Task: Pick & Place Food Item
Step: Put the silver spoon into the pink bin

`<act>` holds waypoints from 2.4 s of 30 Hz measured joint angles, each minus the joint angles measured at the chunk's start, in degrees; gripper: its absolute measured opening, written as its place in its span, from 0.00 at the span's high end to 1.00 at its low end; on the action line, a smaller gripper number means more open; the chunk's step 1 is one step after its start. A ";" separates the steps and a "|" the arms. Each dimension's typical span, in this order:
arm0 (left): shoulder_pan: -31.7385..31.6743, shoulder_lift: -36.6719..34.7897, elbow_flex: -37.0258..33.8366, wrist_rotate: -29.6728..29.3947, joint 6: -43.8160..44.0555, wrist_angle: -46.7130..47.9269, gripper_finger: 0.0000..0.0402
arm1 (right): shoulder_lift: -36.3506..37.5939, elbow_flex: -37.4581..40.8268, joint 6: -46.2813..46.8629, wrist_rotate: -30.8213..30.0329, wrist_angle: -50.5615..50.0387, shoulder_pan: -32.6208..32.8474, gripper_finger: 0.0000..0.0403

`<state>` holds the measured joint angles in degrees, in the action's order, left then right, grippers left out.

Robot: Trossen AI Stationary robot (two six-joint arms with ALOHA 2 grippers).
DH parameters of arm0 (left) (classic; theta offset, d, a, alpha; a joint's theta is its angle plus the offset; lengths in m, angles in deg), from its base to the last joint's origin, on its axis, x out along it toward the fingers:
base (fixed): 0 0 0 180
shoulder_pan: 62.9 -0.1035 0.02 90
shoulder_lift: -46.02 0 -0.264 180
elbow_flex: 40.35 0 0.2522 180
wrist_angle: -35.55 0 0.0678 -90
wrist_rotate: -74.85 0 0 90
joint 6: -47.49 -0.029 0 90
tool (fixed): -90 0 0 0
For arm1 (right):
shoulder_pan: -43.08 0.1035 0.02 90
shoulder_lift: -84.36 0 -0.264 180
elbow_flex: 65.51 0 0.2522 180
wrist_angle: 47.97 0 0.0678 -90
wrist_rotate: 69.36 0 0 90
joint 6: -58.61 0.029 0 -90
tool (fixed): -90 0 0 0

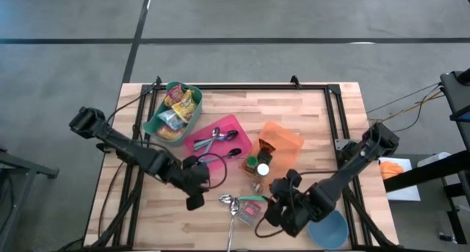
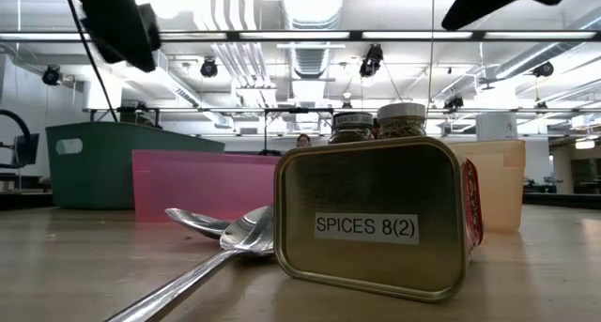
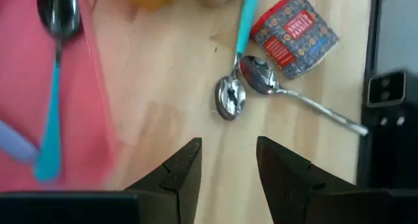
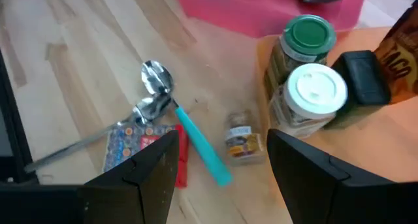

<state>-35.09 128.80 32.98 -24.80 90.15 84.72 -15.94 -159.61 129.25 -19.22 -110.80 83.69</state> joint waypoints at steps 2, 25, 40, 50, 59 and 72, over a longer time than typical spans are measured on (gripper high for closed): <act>1.00 0.13 0.00 -0.09 5.56 0.09 0.63 | -0.67 0.87 0.18 -1.68 0.86 0.46 0.43; 2.93 30.02 22.55 3.90 23.90 2.12 0.63 | -6.25 0.97 -3.21 2.32 3.10 1.14 0.43; 2.69 42.12 33.95 4.41 32.43 12.01 0.63 | -6.25 0.97 -8.78 0.29 2.62 1.23 0.43; 3.42 42.35 33.90 4.98 34.98 9.02 0.63 | -6.23 0.97 -8.99 -0.72 2.73 1.23 0.43; 4.09 44.42 34.32 5.84 35.22 5.58 0.63 | -6.20 0.94 -8.91 -0.72 3.01 1.23 0.43; 4.24 42.03 34.25 5.45 33.91 8.19 0.63 | -6.18 0.86 -8.98 -0.68 3.03 1.25 0.43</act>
<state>-30.85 170.83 67.23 -19.35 124.05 92.91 -22.12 -158.75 120.28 -19.91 -107.77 84.94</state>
